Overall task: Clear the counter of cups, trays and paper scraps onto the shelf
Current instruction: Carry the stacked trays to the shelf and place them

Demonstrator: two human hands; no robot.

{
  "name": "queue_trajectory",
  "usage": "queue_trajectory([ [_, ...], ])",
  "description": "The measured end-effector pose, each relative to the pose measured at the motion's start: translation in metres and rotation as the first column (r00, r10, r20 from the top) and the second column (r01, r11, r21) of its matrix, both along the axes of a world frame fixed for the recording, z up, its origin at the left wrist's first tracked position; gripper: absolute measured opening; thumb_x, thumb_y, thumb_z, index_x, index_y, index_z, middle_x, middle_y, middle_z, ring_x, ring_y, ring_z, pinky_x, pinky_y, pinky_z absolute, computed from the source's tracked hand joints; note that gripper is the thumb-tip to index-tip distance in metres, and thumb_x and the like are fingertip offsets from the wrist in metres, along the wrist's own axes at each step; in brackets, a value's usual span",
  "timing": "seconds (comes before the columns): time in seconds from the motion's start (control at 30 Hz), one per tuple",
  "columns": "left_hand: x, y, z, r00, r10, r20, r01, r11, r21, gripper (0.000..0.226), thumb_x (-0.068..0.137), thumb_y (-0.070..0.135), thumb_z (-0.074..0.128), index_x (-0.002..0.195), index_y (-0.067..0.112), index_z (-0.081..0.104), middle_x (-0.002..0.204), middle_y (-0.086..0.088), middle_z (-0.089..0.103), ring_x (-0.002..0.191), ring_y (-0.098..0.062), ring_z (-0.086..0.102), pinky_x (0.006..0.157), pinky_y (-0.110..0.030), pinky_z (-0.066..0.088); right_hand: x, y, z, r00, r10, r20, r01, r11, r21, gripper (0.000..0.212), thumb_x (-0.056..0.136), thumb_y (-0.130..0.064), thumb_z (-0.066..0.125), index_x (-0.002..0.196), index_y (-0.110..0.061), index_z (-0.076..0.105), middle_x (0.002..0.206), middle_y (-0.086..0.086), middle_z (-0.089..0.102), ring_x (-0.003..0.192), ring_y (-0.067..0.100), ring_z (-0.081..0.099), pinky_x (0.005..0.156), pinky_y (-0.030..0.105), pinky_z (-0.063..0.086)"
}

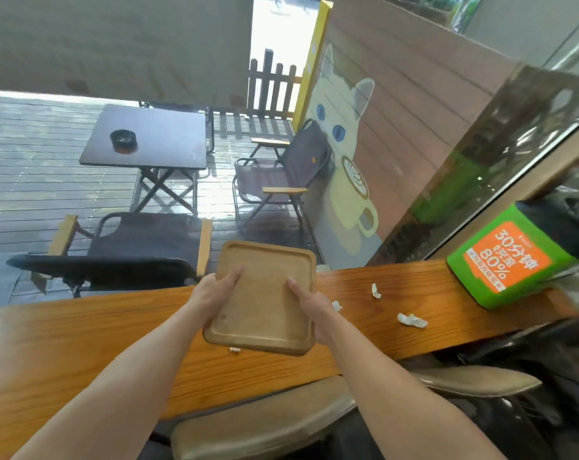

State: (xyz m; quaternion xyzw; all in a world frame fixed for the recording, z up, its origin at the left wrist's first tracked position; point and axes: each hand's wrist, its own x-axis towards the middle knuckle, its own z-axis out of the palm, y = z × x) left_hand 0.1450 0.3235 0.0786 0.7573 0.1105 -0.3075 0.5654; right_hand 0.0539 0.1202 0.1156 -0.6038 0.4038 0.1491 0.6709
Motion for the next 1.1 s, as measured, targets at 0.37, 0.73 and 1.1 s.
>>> queue_trajectory([
  [0.37,-0.012,-0.097,0.043,0.958,-0.251,0.137,0.216,0.949,0.228,0.096,0.079,0.084,0.047,0.125,0.0,0.058,0.102,-0.012,0.064,0.089,-0.031,0.063,0.078,-0.037,0.049,-0.06,-0.067,0.041,0.984,-0.168,0.057,0.173,0.98,-0.097,0.082,0.078,-0.057,0.075,0.136,-0.007,0.044,0.113,0.008,0.064,0.095,0.023,0.062,0.063,0.034,0.049],
  [0.73,-0.089,-0.257,0.101,0.917,-0.373,0.143,0.383,0.923,-0.045,0.082,0.075,0.072,0.069,0.119,0.003,0.065,0.105,-0.011,0.073,0.091,-0.029,0.071,0.08,-0.04,0.056,-0.178,-0.202,0.085,0.898,-0.365,0.244,0.397,0.913,-0.096,0.055,0.078,-0.05,0.08,0.107,-0.008,0.059,0.1,0.009,0.072,0.089,0.027,0.07,0.065,0.037,0.058],
  [1.1,-0.258,-0.428,0.119,0.789,-0.582,0.198,0.61,0.778,-0.147,0.067,0.078,0.065,0.071,0.125,0.019,0.056,0.109,-0.007,0.068,0.096,-0.027,0.068,0.078,-0.043,0.058,-0.367,-0.338,0.091,0.761,-0.594,0.261,0.618,0.786,-0.008,0.048,0.079,-0.04,0.082,0.111,-0.006,0.07,0.096,0.012,0.077,0.089,0.032,0.074,0.073,0.043,0.06],
])
